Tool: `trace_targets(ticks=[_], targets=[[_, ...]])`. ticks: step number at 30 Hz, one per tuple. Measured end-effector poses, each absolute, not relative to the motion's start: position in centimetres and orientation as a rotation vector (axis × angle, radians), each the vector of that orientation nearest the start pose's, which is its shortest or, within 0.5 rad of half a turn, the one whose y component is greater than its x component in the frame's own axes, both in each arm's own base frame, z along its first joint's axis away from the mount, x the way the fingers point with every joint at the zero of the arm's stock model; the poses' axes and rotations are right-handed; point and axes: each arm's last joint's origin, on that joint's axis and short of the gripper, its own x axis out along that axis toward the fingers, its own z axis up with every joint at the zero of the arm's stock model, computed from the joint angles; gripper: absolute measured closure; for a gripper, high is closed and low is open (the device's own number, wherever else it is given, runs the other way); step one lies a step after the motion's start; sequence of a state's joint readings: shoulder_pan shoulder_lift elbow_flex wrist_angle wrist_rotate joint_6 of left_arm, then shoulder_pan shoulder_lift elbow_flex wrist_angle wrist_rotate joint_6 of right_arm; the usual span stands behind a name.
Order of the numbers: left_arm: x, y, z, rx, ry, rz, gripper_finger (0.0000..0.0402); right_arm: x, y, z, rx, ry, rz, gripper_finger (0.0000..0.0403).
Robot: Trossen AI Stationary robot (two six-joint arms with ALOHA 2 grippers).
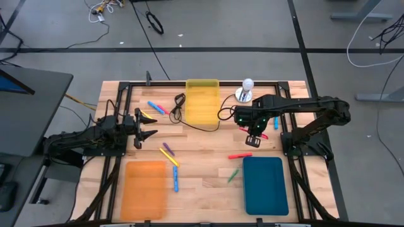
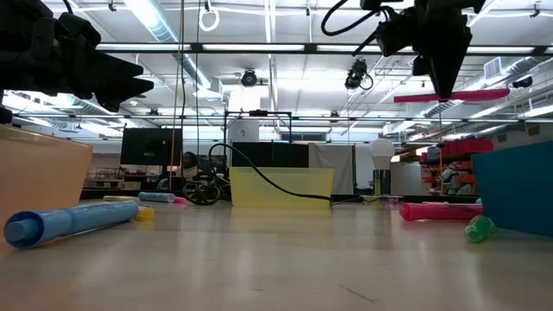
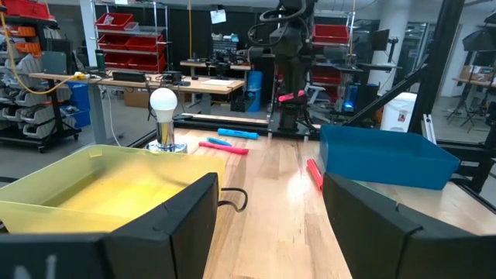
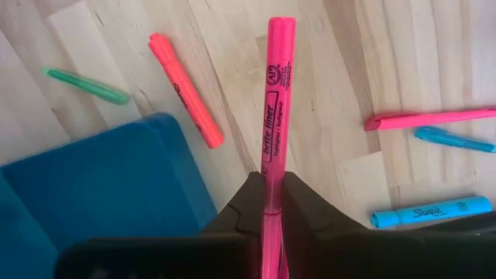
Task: Pick & Place Markers
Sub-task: Put the bottom pink highlighter pen into the blue bin
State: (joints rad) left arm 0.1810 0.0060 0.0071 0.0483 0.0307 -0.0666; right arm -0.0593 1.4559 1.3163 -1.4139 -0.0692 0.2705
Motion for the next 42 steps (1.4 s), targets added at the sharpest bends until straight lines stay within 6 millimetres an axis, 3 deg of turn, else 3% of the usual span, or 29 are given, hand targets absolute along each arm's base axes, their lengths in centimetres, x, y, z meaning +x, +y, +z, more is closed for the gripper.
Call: trace_targets(ticks=[22,33,42], targets=[[9.6,1.7,17.0,-0.061,-0.054,0.149,0.0163,24.3,-1.1,29.2,0.282,1.565,-0.172,0.0384],[9.6,1.7,17.0,-0.061,-0.054,0.149,0.0163,24.0,2.4,29.3,0.456,1.597,-0.284,0.0384],[9.6,1.7,17.0,-0.061,-0.054,0.149,0.0163,23.4,6.0,29.3,0.655,1.589,-0.477,0.0384]])
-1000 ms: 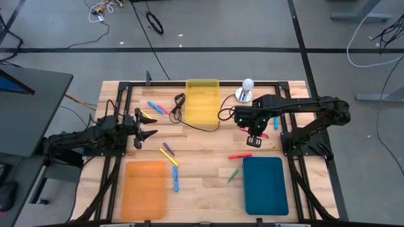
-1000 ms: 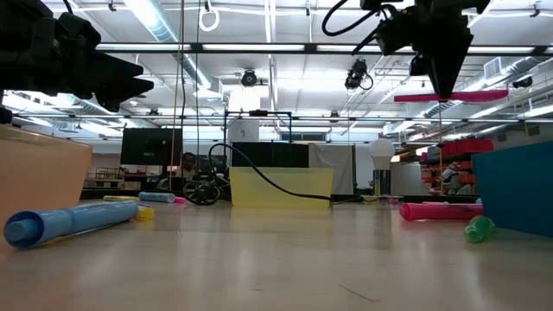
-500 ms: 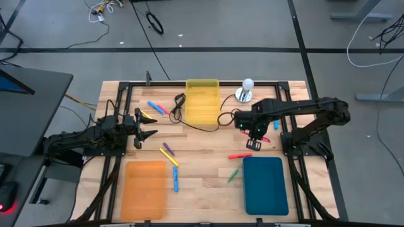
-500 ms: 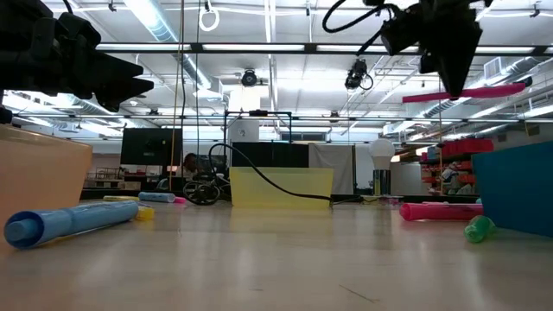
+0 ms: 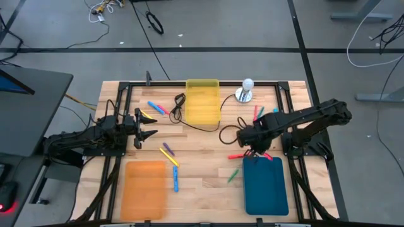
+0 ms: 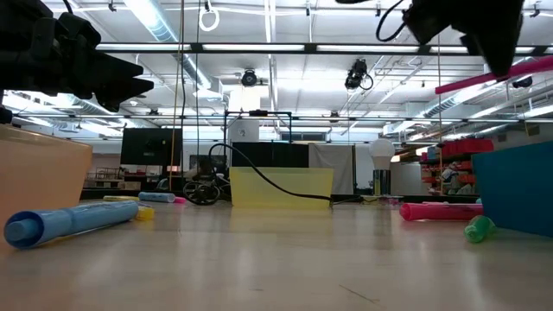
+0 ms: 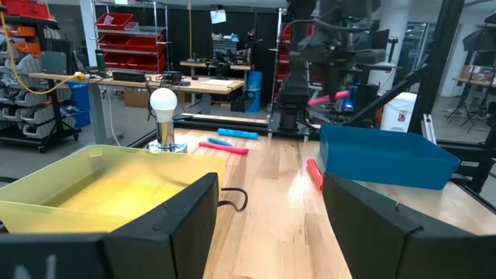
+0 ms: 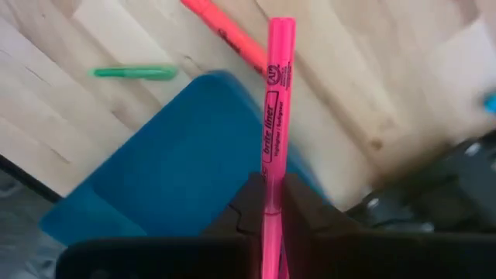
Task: Pick & Place Markers
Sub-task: Put the bottom pink highlighter pen into the blue bin
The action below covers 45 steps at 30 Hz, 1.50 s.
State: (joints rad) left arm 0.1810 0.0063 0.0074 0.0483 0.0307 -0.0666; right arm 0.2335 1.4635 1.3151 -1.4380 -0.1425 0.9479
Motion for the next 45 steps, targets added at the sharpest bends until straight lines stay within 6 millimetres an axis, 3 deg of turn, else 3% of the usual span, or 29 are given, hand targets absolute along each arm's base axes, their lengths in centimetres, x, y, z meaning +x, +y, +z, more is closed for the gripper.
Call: trace_targets(ticks=[12,21,36,45], targets=[[9.6,1.7,17.0,-0.061,-0.055,0.149,0.0163,21.9,11.8,29.3,0.868,1.522,-0.641,0.0384],[9.6,1.7,17.0,-0.061,-0.054,0.149,0.0163,19.6,15.3,29.5,0.999,1.440,-0.810,0.0384],[9.6,1.7,17.0,-0.061,-0.055,0.149,0.0163,16.6,17.9,29.7,1.185,1.372,-1.045,0.0382],[9.6,1.7,17.0,-0.061,-0.054,0.149,0.0163,17.0,18.0,26.4,1.254,1.381,-0.996,0.0383]])
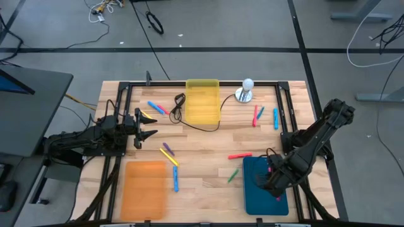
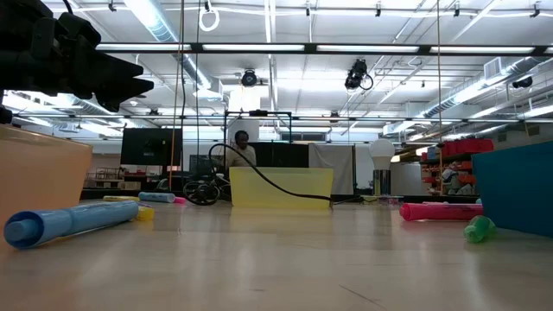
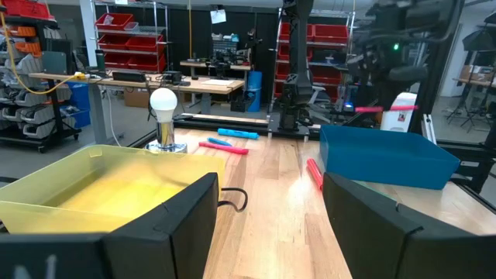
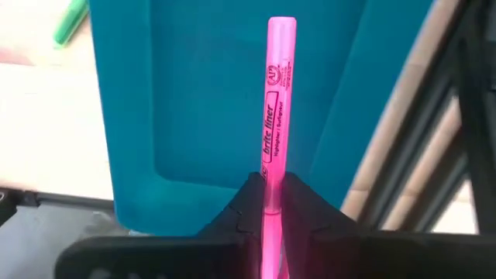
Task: Pick & Place Markers
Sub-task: Put the bottom pink highlighter pen into the blue bin
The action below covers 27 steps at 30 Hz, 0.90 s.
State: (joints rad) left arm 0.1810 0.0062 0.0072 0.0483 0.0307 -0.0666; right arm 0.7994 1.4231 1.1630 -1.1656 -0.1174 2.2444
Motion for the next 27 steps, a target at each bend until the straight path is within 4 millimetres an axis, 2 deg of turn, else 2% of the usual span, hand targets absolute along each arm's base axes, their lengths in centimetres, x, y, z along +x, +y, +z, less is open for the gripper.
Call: trace_targets(ticks=[21,27], targets=[[9.6,1.7,17.0,-0.061,-0.055,0.149,0.0163,15.9,16.9,16.3,1.225,1.388,-1.042,0.0382],[9.6,1.7,17.0,-0.061,-0.054,0.149,0.0163,15.8,16.8,15.0,1.189,1.380,-1.075,0.0382]])
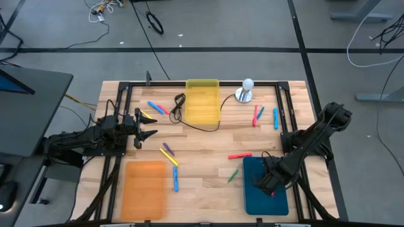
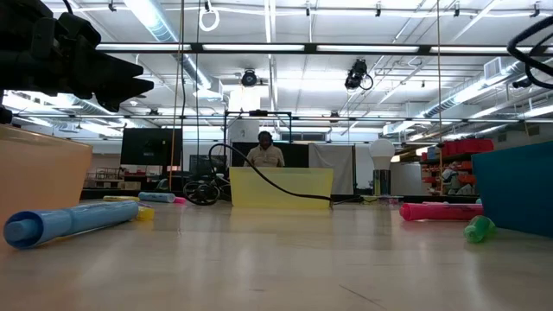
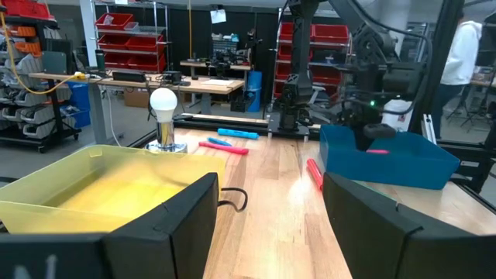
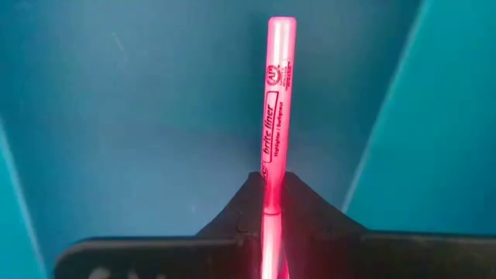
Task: Pick & Place Markers
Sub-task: Put the bottom pink highlighter pen into the blue bin
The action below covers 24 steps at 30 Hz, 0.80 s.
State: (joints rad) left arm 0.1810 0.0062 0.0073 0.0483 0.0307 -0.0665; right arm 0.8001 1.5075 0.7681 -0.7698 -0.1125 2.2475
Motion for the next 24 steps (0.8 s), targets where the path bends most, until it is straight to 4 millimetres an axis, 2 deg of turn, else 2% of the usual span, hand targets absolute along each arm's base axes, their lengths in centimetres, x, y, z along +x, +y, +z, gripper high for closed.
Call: trace_targets(ticks=[16,19,24], targets=[[9.61,1.67,17.01,-0.061,-0.054,0.149,0.0163,16.05,17.00,14.58,1.191,1.380,-1.071,0.0374],[9.61,1.67,17.01,-0.061,-0.054,0.149,0.0163,16.03,16.97,14.58,1.188,1.379,-1.074,0.0346],[9.60,1.67,17.02,-0.061,-0.055,0.149,0.0163,16.05,16.93,14.58,1.182,1.365,-1.072,0.0274]])
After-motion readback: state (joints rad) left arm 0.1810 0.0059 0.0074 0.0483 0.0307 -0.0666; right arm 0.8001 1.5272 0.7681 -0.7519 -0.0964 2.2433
